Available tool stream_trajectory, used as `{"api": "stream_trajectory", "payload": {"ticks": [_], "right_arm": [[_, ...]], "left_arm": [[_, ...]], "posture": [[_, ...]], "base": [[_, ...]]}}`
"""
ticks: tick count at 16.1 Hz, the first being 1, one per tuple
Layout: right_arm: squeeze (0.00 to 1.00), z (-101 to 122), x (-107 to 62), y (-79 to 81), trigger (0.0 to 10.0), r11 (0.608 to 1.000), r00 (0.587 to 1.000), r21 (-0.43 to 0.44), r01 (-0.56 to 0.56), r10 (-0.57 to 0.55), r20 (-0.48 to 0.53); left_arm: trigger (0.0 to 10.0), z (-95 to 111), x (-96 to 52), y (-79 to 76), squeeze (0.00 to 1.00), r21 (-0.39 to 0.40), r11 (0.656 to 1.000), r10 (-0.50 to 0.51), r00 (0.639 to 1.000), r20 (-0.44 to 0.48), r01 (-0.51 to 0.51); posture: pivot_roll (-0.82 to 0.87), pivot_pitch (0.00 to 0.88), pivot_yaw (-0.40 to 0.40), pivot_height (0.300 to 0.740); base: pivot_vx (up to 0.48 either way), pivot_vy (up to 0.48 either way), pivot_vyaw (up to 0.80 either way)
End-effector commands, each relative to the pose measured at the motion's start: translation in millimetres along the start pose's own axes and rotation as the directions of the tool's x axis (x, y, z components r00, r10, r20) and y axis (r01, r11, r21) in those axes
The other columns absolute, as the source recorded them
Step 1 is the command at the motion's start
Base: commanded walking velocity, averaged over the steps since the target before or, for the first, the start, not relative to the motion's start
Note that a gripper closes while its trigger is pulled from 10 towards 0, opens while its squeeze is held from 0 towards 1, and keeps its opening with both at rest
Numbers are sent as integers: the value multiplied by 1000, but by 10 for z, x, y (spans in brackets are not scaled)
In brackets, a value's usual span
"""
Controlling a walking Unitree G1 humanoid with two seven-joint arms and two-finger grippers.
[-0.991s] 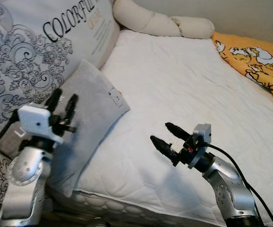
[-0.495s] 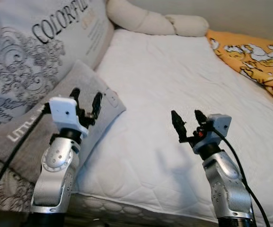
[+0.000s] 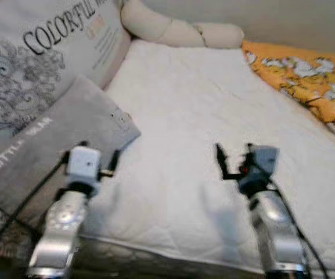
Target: Clean up the room
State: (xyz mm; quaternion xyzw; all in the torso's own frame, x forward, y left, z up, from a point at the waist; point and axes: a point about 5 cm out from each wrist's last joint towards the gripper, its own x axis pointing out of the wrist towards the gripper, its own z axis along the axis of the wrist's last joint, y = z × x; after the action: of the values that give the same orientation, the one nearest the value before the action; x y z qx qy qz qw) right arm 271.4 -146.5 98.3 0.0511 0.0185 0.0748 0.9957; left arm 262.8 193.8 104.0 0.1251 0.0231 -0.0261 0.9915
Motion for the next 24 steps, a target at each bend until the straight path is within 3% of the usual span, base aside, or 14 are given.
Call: {"api": "stream_trajectory", "payload": {"ticks": [1, 10, 16, 24], "right_arm": [[1000, -12, -19, -116, 10000, 999, 999, -22, 44, -44, -20], [1000, -110, -48, -180, 10000, 996, 995, -8, 87, -88, -54], [1000, -141, -58, -184, 10000, 994, 993, 4, 106, -106, -58], [1000, -194, -87, -204, 10000, 991, 988, 11, 137, -135, -73]], "left_arm": [[10000, -1, 2, -84, 976, -2, 1000, -18, 1000, 0, 18], [10000, -44, 38, -91, 980, 9, 1000, -12, 1000, -19, 12], [10000, -30, 81, -123, 980, 24, 999, -29, 999, -13, 30], [10000, -40, 99, -143, 984, 39, 998, -44, 999, -18, 45]], "posture": [[61, 0, -52, 740], [60, 0, -40, 740], [55, 0, -32, 740], [50, 0, -21, 740]], "base": [[0, -304, 0], [0, -275, 0], [0, -268, 524], [0, -267, 0]]}}
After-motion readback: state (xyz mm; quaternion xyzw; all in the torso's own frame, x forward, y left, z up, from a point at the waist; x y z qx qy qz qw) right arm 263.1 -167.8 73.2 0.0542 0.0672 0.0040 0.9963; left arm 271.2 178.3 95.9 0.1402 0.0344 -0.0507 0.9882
